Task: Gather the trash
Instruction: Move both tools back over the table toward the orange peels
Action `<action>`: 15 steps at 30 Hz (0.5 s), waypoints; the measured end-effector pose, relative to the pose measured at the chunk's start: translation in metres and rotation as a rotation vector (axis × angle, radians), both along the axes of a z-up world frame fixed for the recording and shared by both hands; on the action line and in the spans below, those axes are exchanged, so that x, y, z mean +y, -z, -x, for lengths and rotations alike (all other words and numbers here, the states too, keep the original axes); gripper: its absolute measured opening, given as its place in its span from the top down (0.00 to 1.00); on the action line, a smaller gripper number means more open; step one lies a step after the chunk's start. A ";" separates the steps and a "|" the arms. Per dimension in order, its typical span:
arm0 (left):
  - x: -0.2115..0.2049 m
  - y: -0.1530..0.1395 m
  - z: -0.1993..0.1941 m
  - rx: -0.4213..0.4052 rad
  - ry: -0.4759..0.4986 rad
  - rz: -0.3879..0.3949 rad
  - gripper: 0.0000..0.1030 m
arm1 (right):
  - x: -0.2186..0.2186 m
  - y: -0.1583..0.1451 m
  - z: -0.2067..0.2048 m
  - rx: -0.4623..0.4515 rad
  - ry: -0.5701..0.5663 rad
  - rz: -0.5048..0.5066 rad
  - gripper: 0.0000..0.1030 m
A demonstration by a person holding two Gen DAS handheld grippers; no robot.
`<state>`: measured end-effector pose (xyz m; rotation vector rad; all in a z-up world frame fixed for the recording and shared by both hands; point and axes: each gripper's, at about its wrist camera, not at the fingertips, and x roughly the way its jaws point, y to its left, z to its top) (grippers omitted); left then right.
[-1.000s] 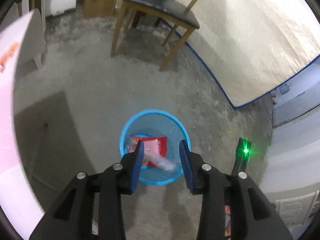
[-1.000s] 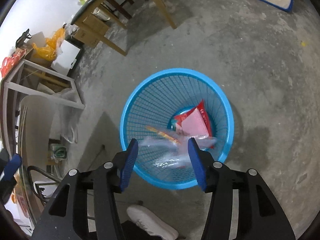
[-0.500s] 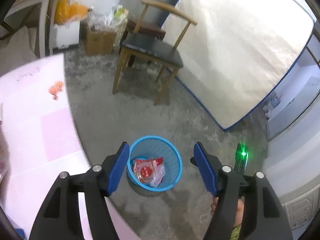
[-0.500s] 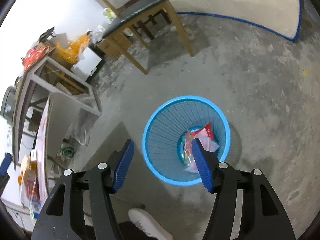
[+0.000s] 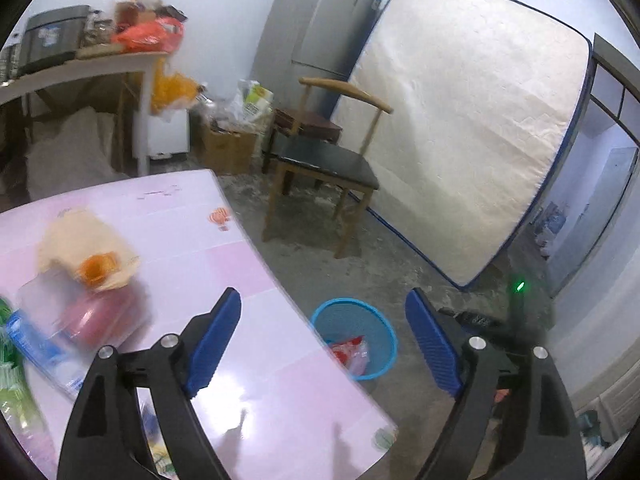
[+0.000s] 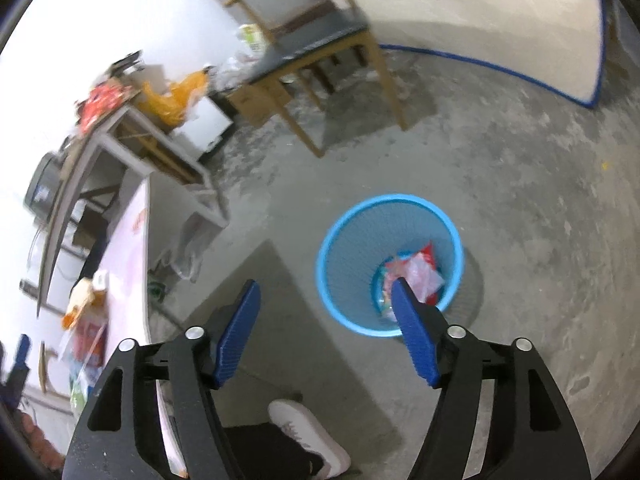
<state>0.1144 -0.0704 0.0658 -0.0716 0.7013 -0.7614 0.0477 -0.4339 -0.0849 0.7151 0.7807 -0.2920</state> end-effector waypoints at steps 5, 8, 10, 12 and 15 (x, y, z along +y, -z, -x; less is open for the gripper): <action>0.057 0.015 0.027 -0.037 -0.081 -0.036 0.17 | 0.046 -0.049 -0.021 -0.072 -0.146 0.069 0.26; 0.093 0.027 0.042 -0.046 -0.149 -0.062 0.16 | 0.083 -0.071 -0.042 -0.106 -0.259 0.089 0.24; 0.109 0.033 0.048 -0.050 -0.182 -0.068 0.16 | 0.108 -0.079 -0.056 -0.121 -0.335 0.089 0.23; 0.126 0.041 0.053 -0.054 -0.220 -0.075 0.16 | 0.139 -0.083 -0.073 -0.125 -0.423 0.077 0.22; 0.140 0.054 0.055 -0.057 -0.263 -0.082 0.16 | 0.186 -0.086 -0.095 -0.118 -0.539 0.086 0.22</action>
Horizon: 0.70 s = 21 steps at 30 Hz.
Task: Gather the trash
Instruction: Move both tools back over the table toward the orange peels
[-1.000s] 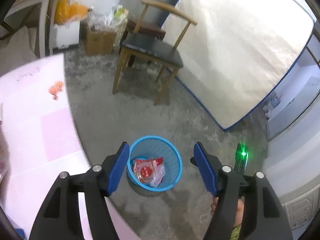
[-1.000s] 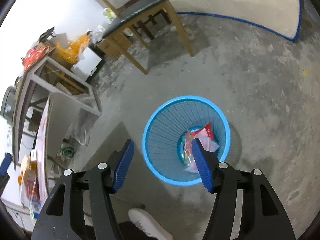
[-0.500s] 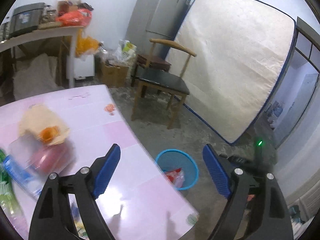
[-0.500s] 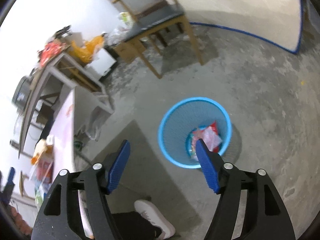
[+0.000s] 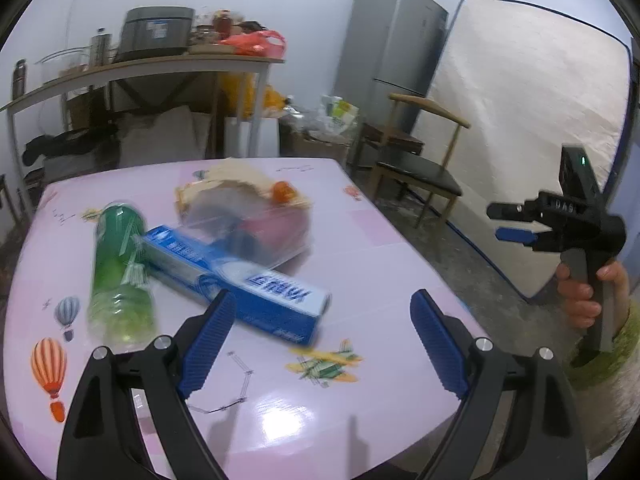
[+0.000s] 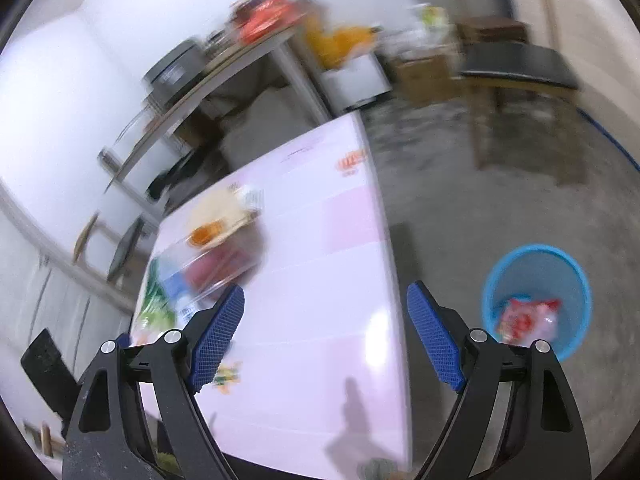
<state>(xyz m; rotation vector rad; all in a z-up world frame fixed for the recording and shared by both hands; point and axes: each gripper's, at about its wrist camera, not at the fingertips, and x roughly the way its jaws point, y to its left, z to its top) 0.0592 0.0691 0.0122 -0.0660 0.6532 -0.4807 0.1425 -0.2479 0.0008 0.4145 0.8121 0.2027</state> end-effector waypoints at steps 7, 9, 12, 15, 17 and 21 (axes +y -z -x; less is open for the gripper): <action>0.035 0.011 -0.013 0.045 -0.053 0.084 0.16 | 0.087 -0.007 -0.037 -0.004 -0.162 0.060 0.22; 0.040 0.012 -0.017 0.054 -0.059 0.109 0.16 | 0.105 -0.010 -0.054 -0.015 -0.179 0.082 0.22; 0.043 0.014 -0.021 0.059 -0.063 0.131 0.16 | 0.123 -0.011 -0.075 -0.019 -0.198 0.097 0.25; 0.044 0.016 -0.021 0.053 -0.057 0.135 0.16 | 0.139 -0.009 -0.099 -0.014 -0.228 0.108 0.34; 0.044 0.017 -0.019 0.041 -0.061 0.122 0.16 | 0.153 -0.007 -0.115 -0.010 -0.239 0.130 0.40; 0.047 0.018 -0.012 0.016 -0.069 0.111 0.16 | 0.177 0.002 -0.134 -0.010 -0.245 0.206 0.54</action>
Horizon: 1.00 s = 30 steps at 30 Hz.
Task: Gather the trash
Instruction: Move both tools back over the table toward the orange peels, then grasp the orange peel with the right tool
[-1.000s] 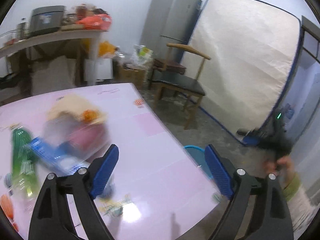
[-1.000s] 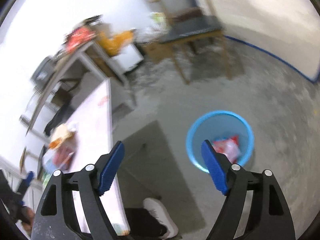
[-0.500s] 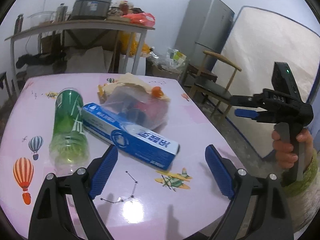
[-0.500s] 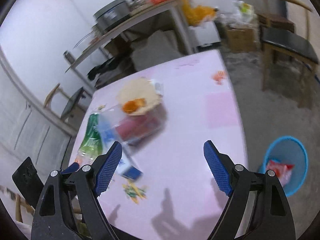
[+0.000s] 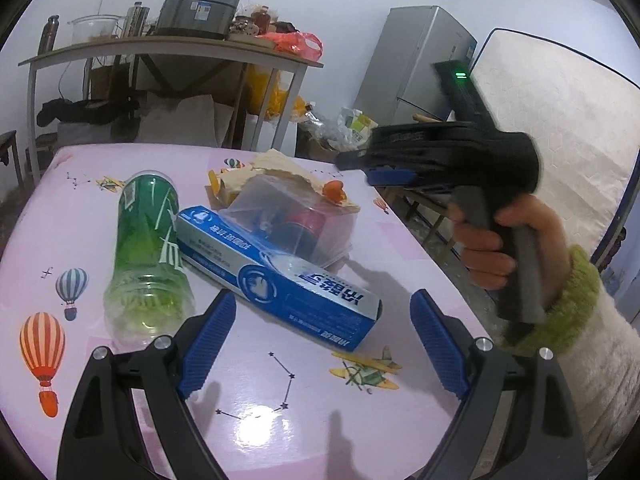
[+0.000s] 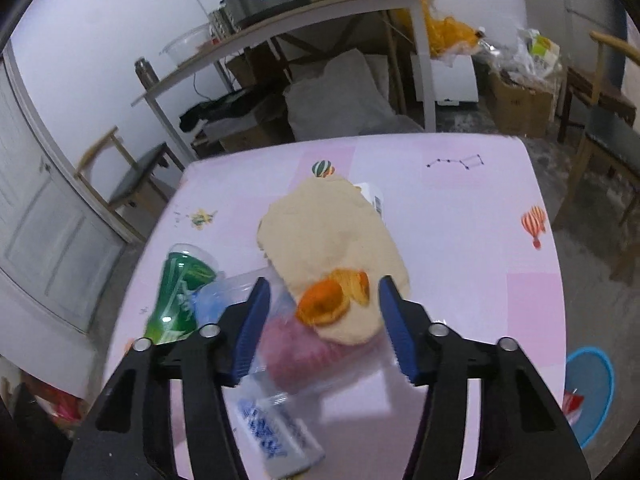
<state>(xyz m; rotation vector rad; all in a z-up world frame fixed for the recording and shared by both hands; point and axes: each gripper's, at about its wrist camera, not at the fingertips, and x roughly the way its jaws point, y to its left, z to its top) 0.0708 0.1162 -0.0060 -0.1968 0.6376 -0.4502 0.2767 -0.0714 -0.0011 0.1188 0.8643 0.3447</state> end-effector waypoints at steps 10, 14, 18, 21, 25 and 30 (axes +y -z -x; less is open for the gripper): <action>0.005 0.004 -0.001 -0.011 0.023 0.003 0.16 | 0.016 0.022 -0.002 0.001 0.014 0.113 0.83; 0.003 0.005 -0.001 -0.008 0.037 0.007 0.16 | 0.014 0.018 0.002 -0.010 0.025 0.107 0.89; -0.001 0.005 0.000 -0.007 0.049 0.009 0.16 | 0.012 0.012 0.010 -0.037 0.039 0.082 0.89; -0.005 0.005 0.000 -0.004 0.061 0.002 0.16 | 0.006 0.004 0.018 -0.062 0.051 0.055 0.90; -0.012 0.006 0.001 0.001 0.074 -0.009 0.16 | -0.009 -0.008 0.034 -0.096 0.067 0.011 0.90; -0.019 0.009 0.001 0.019 0.090 -0.017 0.16 | -0.033 -0.019 0.059 -0.128 0.096 -0.047 0.90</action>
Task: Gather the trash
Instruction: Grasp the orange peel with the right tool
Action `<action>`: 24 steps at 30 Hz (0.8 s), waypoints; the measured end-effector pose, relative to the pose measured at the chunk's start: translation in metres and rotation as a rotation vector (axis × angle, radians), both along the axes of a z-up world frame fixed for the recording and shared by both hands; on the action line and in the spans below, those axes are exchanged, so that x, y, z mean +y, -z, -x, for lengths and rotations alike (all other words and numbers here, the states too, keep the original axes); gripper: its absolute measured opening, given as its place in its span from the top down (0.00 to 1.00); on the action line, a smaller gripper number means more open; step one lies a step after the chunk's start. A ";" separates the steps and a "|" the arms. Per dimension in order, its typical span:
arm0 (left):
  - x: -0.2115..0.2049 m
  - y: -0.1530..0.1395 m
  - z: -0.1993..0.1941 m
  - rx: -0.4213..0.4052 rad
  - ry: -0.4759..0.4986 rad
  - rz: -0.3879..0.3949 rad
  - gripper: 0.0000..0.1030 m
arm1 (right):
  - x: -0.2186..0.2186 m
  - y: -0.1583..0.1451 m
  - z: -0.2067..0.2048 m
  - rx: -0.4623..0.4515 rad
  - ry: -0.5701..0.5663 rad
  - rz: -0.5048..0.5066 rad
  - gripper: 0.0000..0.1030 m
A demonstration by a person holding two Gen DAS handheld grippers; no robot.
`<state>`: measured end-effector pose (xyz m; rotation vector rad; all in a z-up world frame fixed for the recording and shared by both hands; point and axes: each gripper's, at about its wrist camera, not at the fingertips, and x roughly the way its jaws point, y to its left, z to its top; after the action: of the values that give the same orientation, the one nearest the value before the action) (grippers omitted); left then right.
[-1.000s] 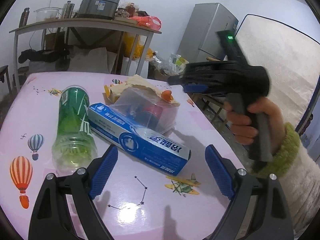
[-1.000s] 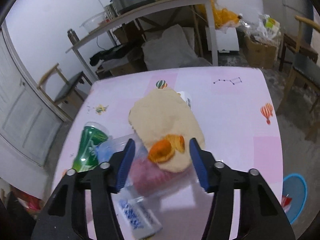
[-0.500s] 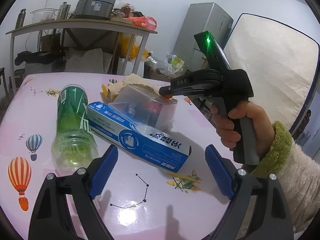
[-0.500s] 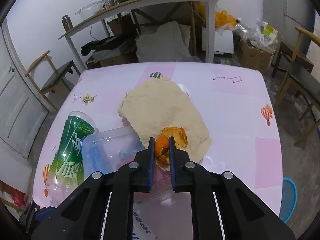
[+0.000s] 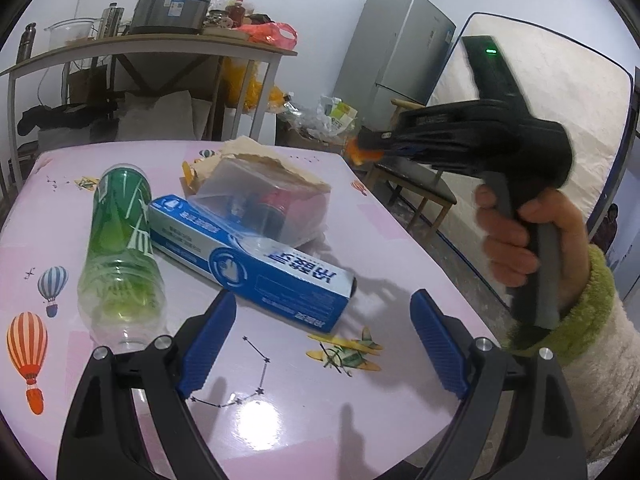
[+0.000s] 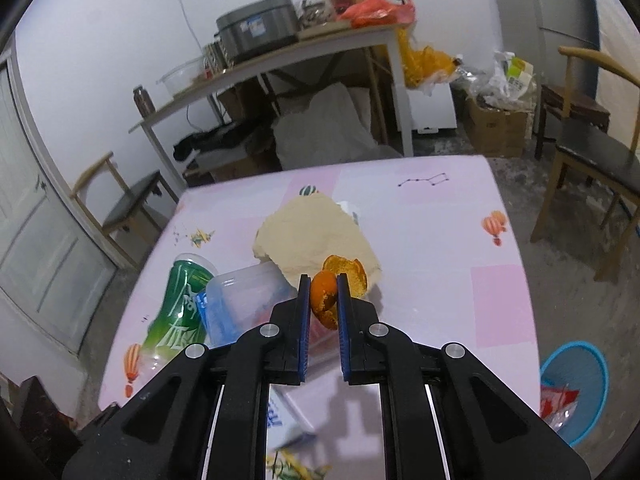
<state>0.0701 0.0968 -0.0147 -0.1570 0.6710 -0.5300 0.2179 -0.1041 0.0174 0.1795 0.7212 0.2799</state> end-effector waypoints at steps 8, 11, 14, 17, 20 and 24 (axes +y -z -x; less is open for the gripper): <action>-0.004 0.008 -0.007 0.039 -0.001 -0.010 0.16 | -0.025 0.029 0.034 0.063 0.018 -0.091 0.90; -0.005 0.011 -0.011 0.062 0.000 0.001 0.17 | -0.024 0.056 0.032 0.143 0.003 -0.119 0.90; -0.004 0.016 -0.015 0.100 -0.001 0.031 0.22 | -0.021 0.074 0.026 0.205 -0.025 -0.150 0.89; -0.003 0.019 -0.023 0.135 -0.005 0.062 0.28 | -0.014 0.083 0.019 0.235 -0.056 -0.158 0.90; -0.001 0.025 -0.037 0.194 -0.022 0.099 0.32 | -0.006 0.092 0.010 0.255 -0.087 -0.185 0.89; 0.005 0.034 -0.052 0.263 -0.040 0.144 0.35 | 0.005 0.102 0.003 0.289 -0.138 -0.210 0.89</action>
<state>0.1221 0.1019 -0.0490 -0.3796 0.8838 -0.5241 0.2146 -0.0992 -0.0847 0.3764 0.9928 0.4680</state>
